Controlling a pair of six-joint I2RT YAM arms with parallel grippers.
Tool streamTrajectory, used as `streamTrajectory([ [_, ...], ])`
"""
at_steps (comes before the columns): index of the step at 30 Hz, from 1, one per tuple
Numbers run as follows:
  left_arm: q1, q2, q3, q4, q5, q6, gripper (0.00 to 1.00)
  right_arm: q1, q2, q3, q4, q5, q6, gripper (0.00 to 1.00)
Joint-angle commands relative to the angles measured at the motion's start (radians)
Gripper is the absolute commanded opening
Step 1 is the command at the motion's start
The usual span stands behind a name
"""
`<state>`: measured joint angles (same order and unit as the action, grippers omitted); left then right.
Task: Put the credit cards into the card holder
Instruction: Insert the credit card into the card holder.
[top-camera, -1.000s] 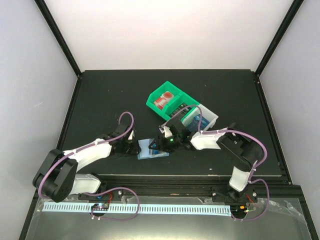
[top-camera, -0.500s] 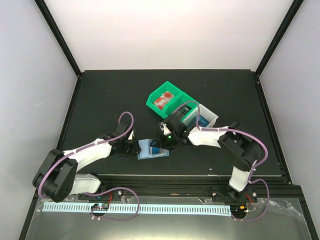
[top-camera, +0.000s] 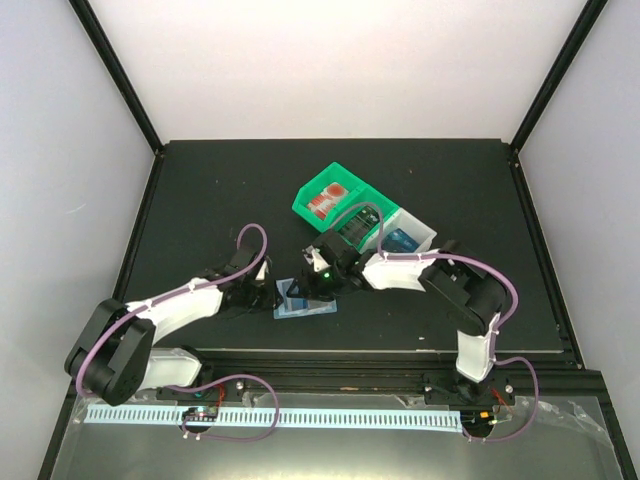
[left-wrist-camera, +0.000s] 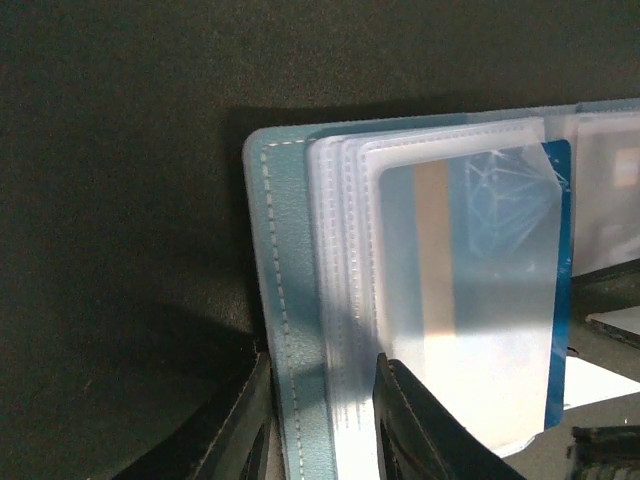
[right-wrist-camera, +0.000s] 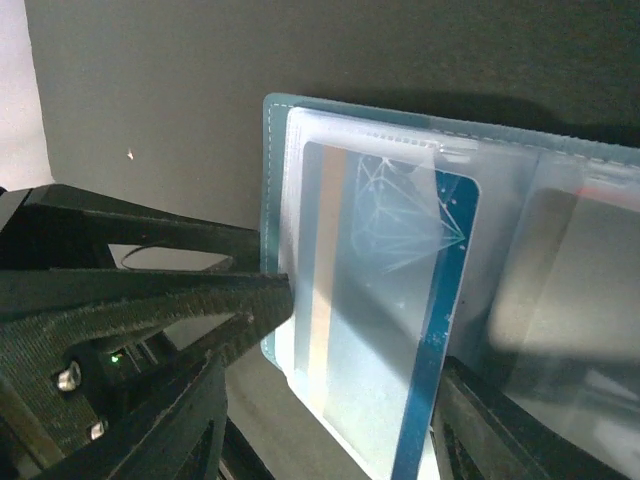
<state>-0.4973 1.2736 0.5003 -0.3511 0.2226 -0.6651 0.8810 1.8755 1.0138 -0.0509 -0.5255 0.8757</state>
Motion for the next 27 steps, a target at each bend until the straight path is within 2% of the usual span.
streamTrajectory([
  [1, 0.004, -0.028, -0.017, -0.023, -0.007, -0.001, 0.31, 0.02, 0.041, 0.046, 0.024, -0.03, -0.009, 0.57],
  [7, 0.004, -0.058, -0.018, -0.039, -0.024, -0.012, 0.31, 0.032, 0.052, 0.065, -0.014, -0.01, -0.036, 0.56],
  [13, 0.004, -0.147, 0.014, -0.113, -0.11, -0.018, 0.35, 0.032, -0.058, 0.104, -0.196, 0.156, -0.131, 0.58],
  [16, 0.003, -0.191, 0.05, -0.138, -0.128, -0.008, 0.42, 0.03, -0.139, 0.144, -0.322, 0.312, -0.211, 0.61],
  [21, 0.004, -0.262, 0.102, -0.181, -0.177, -0.016, 0.61, 0.018, -0.261, 0.265, -0.537, 0.539, -0.392, 0.61],
  [24, 0.004, -0.313, 0.126, -0.191, -0.174, -0.014, 0.71, 0.008, -0.339, 0.338, -0.619, 0.665, -0.504, 0.61],
  [27, 0.005, -0.364, 0.147, -0.194, -0.16, 0.004, 0.77, -0.015, -0.418, 0.363, -0.634, 0.746, -0.593, 0.62],
])
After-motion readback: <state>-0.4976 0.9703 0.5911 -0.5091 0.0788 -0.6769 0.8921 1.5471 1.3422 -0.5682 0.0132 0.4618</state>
